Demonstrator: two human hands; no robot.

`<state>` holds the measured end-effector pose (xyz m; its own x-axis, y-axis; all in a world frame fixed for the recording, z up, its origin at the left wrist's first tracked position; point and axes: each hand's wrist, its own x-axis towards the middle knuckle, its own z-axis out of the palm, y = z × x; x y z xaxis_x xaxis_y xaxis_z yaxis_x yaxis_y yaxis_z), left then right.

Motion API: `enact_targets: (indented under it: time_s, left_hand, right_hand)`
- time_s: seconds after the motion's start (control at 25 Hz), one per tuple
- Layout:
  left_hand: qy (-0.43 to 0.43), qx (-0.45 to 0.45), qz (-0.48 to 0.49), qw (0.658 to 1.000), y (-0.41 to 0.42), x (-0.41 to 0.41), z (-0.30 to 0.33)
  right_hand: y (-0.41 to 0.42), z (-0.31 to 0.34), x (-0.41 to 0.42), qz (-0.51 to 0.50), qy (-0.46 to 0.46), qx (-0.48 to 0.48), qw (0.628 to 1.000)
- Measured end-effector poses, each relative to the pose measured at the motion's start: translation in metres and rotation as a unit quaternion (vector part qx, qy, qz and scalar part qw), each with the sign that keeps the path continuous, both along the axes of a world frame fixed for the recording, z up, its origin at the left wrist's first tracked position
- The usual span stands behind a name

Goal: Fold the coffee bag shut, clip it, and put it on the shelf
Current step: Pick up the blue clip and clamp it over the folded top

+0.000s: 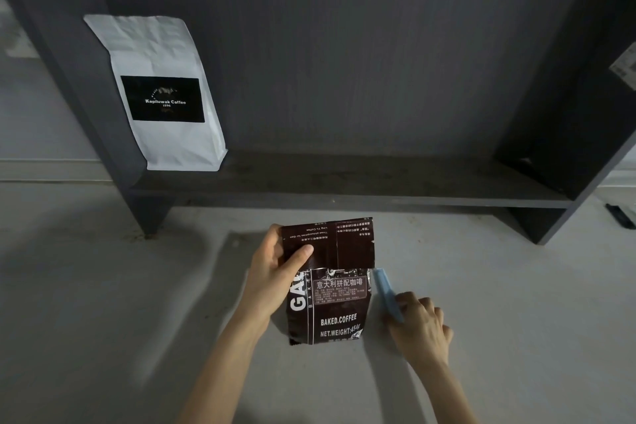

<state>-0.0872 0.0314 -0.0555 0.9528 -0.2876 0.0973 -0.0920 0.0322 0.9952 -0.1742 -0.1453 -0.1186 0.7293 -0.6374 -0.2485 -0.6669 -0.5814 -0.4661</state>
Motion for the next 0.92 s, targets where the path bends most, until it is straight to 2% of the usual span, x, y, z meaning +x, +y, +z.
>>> enact_targets:
  time_s: [0.24, 0.4, 0.64, 0.8, 0.92]
  left_hand:
    - [0.001, 0.004, -0.007, 1.000, 0.001, 0.000, 0.001]
    - [0.001, 0.003, -0.023, 1.000, 0.004, -0.001, 0.004]
    - [-0.018, 0.007, -0.038, 0.999, 0.004, -0.006, 0.013]
    - [-0.047, -0.001, -0.037, 0.998, 0.000, -0.007, 0.018]
    - [-0.084, 0.028, -0.044, 0.995, 0.001, -0.007, 0.022]
  right_hand:
    - [0.000, -0.001, -0.001, 0.012, -0.028, 0.005, 1.000]
    - [-0.002, 0.018, 0.004, 0.026, -0.168, 0.077, 0.982]
    - [-0.003, 0.066, 0.011, 0.047, -0.343, 0.093, 0.934]
    - [0.001, 0.094, 0.009, 0.081, -0.402, 0.068, 0.910]
    - [0.009, 0.104, 0.005, 0.148, -0.414, 0.049, 0.897]
